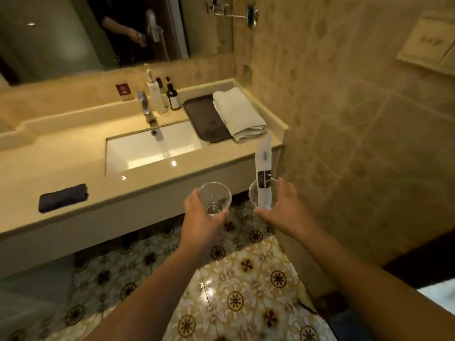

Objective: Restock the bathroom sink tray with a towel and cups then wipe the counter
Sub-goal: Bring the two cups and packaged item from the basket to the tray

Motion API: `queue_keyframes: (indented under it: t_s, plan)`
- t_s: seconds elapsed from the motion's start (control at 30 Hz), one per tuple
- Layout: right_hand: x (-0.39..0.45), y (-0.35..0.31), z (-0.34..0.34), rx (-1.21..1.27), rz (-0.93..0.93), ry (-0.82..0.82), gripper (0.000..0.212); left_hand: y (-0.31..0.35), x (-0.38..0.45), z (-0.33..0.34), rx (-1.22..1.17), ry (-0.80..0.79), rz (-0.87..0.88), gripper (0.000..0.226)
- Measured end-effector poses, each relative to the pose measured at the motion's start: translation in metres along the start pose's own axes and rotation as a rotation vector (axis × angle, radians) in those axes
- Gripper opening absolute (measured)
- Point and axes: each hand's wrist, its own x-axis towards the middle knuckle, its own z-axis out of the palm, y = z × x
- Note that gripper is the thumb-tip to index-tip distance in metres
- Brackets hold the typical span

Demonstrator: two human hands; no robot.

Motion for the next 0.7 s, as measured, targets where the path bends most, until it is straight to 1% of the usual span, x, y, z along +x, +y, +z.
queue_keyframes:
  t_s: [0.17,0.23,0.3,0.4,0.53,0.63,0.7]
  plan:
    - [0.120,-0.033,0.002,-0.008,-0.063,-0.039,0.113,0.010,0.098,0.005,-0.020,0.100,-0.062,0.100]
    - [0.165,-0.046,0.012,0.001,-0.085,-0.060,0.111,0.007,0.141,0.006,-0.007,0.136,-0.066,0.096]
    - [0.210,-0.056,0.026,0.006,-0.102,-0.048,0.106,0.001,0.186,0.009,0.010,0.161,-0.053,0.092]
    - [0.272,-0.069,0.046,-0.042,-0.113,-0.016,0.103,-0.007,0.256,0.017,0.051,0.183,-0.044,0.094]
    - [0.372,-0.090,0.059,-0.052,-0.066,-0.013,0.108,-0.010,0.367,0.022,0.040,0.164,-0.030,0.094]
    - [0.438,-0.110,0.062,-0.031,-0.059,-0.024,0.107,-0.008,0.437,0.019,0.036,0.138,-0.011,0.096]
    - [0.478,-0.121,0.064,-0.013,-0.065,-0.045,0.107,-0.009,0.478,0.019,0.017,0.127,-0.032,0.097]
